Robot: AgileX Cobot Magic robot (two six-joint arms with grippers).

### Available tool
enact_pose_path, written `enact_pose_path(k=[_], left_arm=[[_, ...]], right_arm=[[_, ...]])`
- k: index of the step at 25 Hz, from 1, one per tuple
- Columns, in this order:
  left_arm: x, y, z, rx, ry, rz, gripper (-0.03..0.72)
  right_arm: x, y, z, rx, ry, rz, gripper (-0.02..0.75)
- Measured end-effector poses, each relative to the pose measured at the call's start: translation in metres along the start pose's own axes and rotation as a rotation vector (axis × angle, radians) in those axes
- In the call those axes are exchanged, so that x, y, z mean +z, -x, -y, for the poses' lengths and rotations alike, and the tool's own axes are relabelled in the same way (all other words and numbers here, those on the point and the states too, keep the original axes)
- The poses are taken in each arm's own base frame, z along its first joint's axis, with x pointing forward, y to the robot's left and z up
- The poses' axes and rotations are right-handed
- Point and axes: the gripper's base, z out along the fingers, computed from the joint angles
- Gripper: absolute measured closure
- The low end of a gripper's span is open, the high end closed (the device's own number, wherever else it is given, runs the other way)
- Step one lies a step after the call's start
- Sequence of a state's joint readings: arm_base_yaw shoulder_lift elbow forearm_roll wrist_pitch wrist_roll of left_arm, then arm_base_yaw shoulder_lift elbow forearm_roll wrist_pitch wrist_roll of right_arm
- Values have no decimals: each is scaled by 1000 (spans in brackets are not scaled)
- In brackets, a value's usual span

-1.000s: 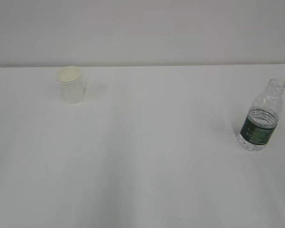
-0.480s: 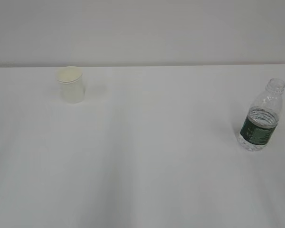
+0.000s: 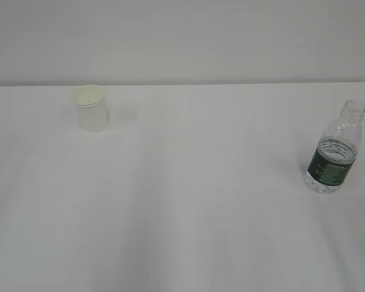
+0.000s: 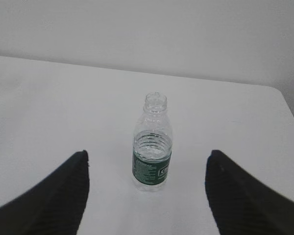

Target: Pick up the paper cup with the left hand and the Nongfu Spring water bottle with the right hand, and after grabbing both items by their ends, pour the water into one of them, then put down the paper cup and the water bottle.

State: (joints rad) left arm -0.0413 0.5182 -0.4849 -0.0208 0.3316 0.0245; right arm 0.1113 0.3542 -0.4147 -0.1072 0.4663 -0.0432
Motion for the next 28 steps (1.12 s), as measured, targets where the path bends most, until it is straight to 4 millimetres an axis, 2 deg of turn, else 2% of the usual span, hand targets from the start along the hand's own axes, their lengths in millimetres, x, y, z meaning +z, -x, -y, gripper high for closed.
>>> enact_pose_path(k=[9,28], left_arm=[[6,-3,0,2,2,30,153],[70,-12,-1,-21,6,-58,167]], right_arm=[[23,2,-2,-4,15,-14,184],[71,3,-6,9,45,-63,184]])
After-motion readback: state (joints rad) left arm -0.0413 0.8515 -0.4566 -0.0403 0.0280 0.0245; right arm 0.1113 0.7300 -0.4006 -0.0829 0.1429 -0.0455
